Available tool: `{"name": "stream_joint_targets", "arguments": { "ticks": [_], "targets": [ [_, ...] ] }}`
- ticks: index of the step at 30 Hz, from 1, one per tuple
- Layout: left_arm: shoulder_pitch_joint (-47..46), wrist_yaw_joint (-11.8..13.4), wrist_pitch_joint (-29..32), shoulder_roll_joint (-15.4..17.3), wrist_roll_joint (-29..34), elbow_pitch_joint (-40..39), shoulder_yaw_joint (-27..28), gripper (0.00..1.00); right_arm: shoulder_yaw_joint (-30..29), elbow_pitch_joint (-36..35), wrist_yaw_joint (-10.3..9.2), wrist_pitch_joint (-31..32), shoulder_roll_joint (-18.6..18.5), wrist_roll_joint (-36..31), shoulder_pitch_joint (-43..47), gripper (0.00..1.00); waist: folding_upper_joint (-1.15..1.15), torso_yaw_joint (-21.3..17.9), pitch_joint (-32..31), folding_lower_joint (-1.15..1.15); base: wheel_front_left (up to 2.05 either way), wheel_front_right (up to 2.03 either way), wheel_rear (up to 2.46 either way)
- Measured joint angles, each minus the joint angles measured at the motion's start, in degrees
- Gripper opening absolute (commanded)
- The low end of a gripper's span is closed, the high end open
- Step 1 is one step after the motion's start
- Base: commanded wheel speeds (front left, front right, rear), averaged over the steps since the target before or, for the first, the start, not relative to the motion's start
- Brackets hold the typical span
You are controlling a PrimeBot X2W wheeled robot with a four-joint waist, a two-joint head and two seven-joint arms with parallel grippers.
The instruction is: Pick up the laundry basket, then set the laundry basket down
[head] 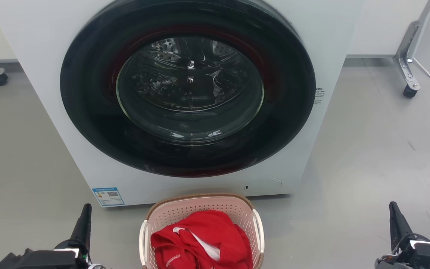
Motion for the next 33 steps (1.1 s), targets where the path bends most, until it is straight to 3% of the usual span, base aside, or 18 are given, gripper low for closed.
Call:
{"name": "stream_joint_targets", "arguments": {
  "ticks": [33],
  "targets": [
    [0.0,0.0,0.0,0.0,0.0,0.0,0.0,0.00,0.0,0.0,0.00,0.0,0.0,0.0,0.0,0.00,0.00,0.0,0.0,0.00,0.00,0.00,0.00]
  ]
}}
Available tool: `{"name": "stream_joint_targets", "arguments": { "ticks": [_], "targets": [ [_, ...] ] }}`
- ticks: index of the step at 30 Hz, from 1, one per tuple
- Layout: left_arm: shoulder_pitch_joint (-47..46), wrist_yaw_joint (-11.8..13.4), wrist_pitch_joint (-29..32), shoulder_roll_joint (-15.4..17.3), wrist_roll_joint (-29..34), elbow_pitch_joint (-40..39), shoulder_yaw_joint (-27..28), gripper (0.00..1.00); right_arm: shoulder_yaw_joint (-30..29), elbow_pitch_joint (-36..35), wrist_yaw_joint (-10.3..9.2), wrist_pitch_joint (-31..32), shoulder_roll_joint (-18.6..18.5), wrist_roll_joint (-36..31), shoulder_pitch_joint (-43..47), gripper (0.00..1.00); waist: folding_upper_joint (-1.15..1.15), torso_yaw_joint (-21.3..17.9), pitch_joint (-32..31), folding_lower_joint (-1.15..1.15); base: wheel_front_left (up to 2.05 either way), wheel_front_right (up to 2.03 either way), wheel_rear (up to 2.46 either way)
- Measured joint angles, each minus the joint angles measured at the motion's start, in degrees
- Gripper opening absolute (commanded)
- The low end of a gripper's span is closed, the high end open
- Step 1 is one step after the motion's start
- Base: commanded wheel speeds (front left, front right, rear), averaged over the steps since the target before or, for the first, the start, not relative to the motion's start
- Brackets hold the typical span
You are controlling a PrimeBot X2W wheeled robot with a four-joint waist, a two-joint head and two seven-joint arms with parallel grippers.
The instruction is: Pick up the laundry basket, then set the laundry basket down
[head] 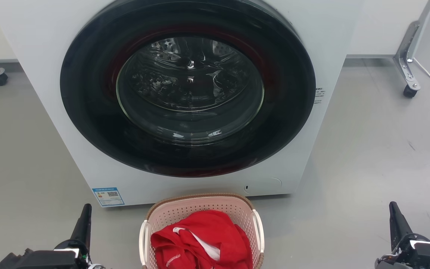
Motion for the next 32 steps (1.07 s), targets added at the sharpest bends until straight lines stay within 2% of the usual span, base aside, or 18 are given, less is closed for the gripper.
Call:
{"name": "stream_joint_targets", "arguments": {
  "ticks": [32],
  "targets": [
    [0.0,0.0,0.0,0.0,0.0,0.0,0.0,0.00,0.0,0.0,0.00,0.0,0.0,0.0,0.0,0.00,0.00,0.0,0.0,0.00,0.00,0.00,0.00]
  ]
}}
